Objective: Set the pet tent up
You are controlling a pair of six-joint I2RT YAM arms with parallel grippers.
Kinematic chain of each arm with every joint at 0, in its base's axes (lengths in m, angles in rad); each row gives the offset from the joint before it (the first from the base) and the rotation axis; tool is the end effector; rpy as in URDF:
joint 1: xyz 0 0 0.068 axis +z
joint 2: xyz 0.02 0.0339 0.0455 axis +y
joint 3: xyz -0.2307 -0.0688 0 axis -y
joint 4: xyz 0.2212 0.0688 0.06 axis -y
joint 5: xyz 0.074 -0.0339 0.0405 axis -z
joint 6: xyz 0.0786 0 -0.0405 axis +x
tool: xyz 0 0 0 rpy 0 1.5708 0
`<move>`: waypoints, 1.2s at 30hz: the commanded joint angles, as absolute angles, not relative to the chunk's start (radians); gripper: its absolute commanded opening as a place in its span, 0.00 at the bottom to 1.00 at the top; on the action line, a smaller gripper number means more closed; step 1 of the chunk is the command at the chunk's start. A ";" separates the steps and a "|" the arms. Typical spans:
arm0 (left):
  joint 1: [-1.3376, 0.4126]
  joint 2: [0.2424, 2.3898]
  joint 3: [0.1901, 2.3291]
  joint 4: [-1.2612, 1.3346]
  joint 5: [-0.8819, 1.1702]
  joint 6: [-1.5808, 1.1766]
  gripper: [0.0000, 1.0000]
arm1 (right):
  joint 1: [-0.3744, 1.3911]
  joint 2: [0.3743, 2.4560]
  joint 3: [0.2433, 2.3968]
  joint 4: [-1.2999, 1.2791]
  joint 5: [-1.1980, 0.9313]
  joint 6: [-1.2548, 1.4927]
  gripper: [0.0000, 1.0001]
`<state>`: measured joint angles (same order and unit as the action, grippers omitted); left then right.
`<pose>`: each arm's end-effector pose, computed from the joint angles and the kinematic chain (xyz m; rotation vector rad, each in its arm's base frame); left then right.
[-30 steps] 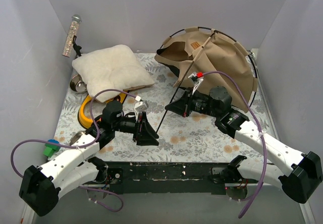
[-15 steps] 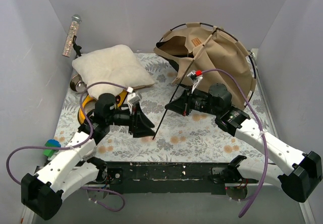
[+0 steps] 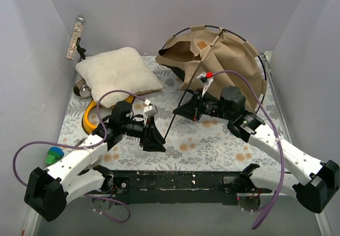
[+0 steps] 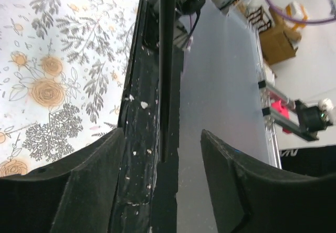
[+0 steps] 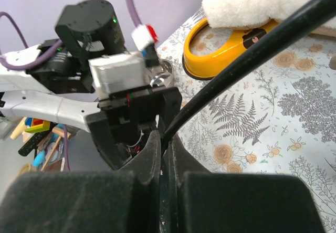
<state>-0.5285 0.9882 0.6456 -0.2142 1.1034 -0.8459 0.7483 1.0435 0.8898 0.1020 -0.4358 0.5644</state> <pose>0.1498 -0.1687 0.2305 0.4123 2.3919 -1.9019 0.1802 0.2126 0.3308 -0.5304 1.7195 1.3293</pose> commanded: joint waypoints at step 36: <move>-0.612 1.114 0.729 0.408 1.012 -1.309 0.02 | 0.877 1.037 0.819 0.422 -0.462 0.585 0.01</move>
